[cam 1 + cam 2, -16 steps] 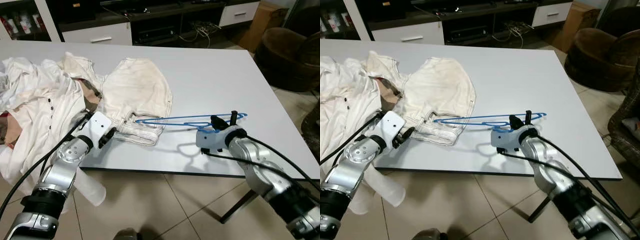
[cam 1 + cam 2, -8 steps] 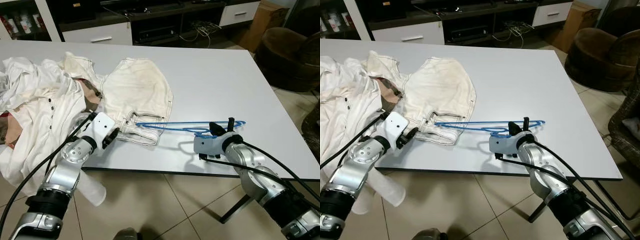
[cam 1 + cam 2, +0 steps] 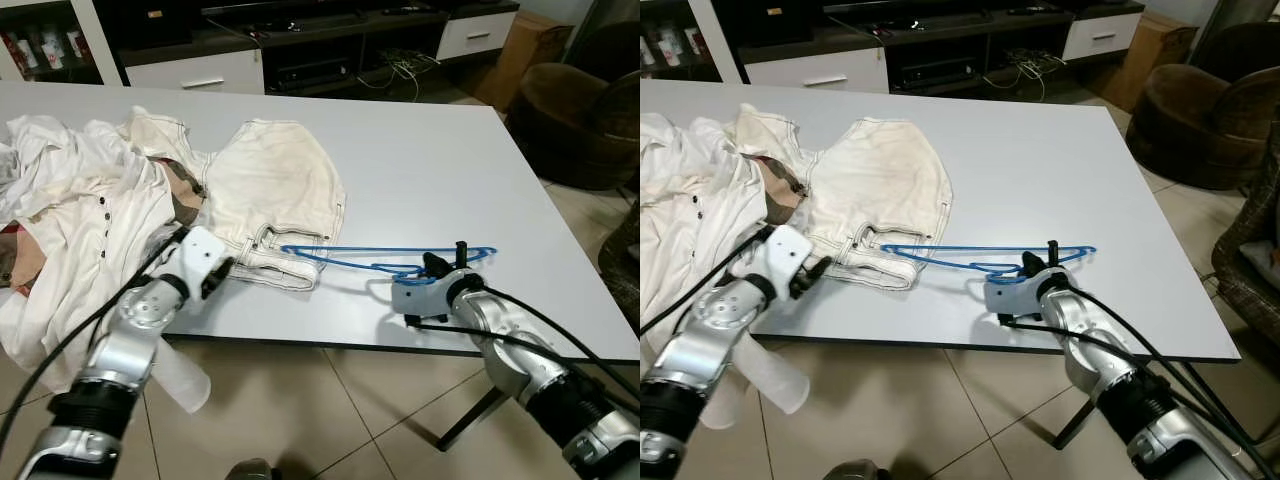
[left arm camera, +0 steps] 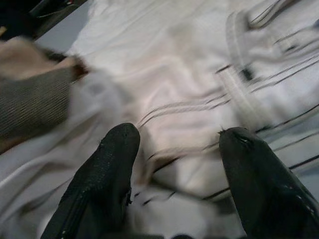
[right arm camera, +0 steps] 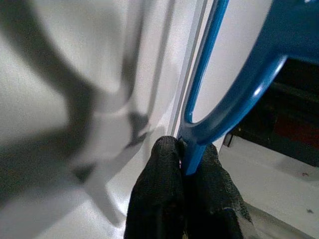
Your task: Hang hanger
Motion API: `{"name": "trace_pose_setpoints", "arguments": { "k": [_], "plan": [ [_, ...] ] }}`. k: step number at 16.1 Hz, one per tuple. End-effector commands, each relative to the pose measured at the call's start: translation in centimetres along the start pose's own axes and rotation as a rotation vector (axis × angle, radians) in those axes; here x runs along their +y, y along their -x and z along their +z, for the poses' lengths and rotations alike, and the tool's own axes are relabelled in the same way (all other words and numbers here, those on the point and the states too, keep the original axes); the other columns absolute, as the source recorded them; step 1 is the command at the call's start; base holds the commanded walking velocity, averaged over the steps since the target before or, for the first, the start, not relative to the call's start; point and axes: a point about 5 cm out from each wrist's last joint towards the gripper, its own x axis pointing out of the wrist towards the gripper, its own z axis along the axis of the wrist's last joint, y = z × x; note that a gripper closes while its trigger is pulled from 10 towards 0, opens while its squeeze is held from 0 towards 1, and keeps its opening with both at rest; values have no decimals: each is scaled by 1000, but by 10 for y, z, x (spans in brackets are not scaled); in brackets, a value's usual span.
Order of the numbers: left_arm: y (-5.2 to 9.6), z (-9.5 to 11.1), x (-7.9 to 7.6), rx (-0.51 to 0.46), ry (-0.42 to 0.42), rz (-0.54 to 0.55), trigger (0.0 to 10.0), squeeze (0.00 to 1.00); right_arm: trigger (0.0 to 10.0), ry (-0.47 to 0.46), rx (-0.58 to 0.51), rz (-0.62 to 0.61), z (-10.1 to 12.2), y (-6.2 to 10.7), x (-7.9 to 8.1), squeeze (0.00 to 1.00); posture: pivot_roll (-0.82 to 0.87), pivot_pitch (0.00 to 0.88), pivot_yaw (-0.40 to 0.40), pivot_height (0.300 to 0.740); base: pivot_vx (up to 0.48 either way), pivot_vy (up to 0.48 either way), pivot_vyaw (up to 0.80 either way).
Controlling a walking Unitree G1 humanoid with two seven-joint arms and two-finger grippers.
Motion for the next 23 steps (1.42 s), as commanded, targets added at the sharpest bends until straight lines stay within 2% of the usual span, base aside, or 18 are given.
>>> {"name": "trace_pose_setpoints", "arguments": {
  "k": [1, 4, 10, 12, 15, 23],
  "plan": [
    [5, -9, 10, 29, -9, 39, 10000, 0, 10000, 37, 48, 91, -12, 0, 23, 0, 123, 0, 0, 740, 0, 0, 0],
    [12, -16, 26, 49, -25, 76, 10000, 0, 10000, 41, 54, 104, -14, 0, 26, 0, 126, 0, -2, 740, 0, 0, 0],
    [21, -28, 40, 97, -44, 107, 10000, 0, 10000, 43, 53, 125, -14, -1, 31, 0, 133, 4, -5, 740, 0, 0, 0],
    [28, -34, 55, 122, -59, 140, 10000, 0, 10000, 36, 55, 131, -15, 0, 33, 0, 137, 6, -4, 740, 0, 0, 0],
    [33, -36, 69, 136, -75, 169, 10000, 0, 10000, 27, 57, 129, -15, -1, 32, 0, 137, 6, -3, 740, 0, 0, 0],
    [37, -41, 79, 146, -78, 203, 10000, 0, 10000, 19, 64, 134, -18, 0, 34, 0, 131, 7, -6, 740, 0, 0, 0]
  ]
}}
